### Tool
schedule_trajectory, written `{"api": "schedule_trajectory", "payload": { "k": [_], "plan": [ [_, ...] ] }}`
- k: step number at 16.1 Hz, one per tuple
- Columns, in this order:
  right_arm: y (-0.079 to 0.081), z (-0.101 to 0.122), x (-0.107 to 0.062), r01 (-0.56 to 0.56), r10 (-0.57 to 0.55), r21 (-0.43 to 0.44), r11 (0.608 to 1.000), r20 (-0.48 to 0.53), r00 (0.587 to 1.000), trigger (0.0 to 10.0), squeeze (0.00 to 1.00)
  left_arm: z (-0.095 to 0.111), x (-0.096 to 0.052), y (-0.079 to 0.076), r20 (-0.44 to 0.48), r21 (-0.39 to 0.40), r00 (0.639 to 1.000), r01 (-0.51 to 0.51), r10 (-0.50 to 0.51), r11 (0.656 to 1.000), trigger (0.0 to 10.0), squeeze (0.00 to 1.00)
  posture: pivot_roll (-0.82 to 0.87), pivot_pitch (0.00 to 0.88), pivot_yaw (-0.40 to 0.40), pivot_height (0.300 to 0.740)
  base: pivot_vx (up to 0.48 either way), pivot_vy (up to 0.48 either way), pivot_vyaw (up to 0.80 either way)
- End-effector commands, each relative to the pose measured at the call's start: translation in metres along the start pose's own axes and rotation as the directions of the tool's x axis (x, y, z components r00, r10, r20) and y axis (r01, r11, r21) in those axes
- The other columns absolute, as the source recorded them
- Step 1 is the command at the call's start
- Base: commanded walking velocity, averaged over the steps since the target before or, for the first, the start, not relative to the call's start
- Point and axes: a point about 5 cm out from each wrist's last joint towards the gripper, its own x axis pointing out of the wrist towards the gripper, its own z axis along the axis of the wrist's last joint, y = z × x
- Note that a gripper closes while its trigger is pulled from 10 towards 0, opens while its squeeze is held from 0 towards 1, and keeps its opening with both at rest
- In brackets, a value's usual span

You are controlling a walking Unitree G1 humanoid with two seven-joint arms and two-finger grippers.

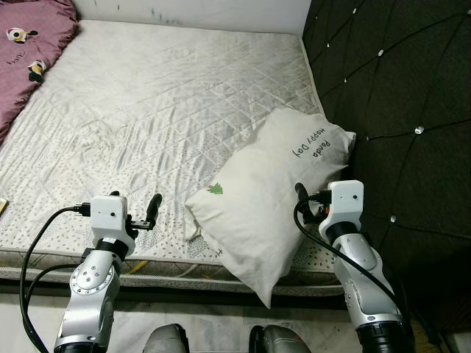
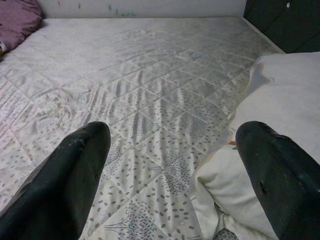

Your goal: Clean up the room

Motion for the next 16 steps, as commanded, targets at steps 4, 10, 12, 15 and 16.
{"api": "schedule_trajectory", "payload": {
  "k": [4, 10, 12, 15, 16],
  "plan": [
    [-0.003, 0.004, -0.001, 0.014, -0.014, 0.005, 1.0, 0.012, 1.0, 10.0, 0.0, 0.002, -0.001, 0.002, 0.006, -0.006, 1.0, -0.011, 0.011, 1.0, 10.0, 0.0, 0.01, 0.091, -0.035, 0.74, 0.0, 0.0, 0.0],
    [-0.002, 0.003, -0.001, 0.013, -0.013, -0.001, 1.0, 0.006, 1.0, 10.0, 0.0, 0.002, -0.002, 0.002, 0.006, -0.007, 1.0, -0.012, 0.012, 1.0, 10.0, 0.0, 0.0, 0.0, 0.0, 0.74, 0.0, 0.0, 0.0],
    [-0.003, 0.02, 0.005, 0.167, -0.167, 0.036, 0.985, 0.002, 0.986, 10.0, 0.0, 0.022, 0.017, -0.002, 0.073, 0.042, 0.997, 0.017, -0.02, 0.999, 10.0, 0.0, 0.0, 0.076, -0.005, 0.74, 0.0, 0.0, 0.0],
    [0.006, 0.016, -0.002, 0.109, -0.107, 0.084, 0.99, -0.024, 0.994, 10.0, 0.0, 0.021, 0.017, -0.005, 0.069, 0.047, 0.997, 0.013, -0.017, 0.999, 10.0, 0.0, 0.01, 0.084, -0.013, 0.74, 0.0, 0.0, 0.0],
    [0.002, 0.011, -0.006, 0.12, -0.118, 0.109, 0.987, -0.026, 0.993, 10.0, 0.0, 0.02, 0.017, -0.007, 0.063, 0.047, 0.998, 0.002, -0.005, 0.999, 10.0, 0.0, 0.01, 0.089, -0.015, 0.74, 0.0, 0.0, 0.0]
  ]
}}
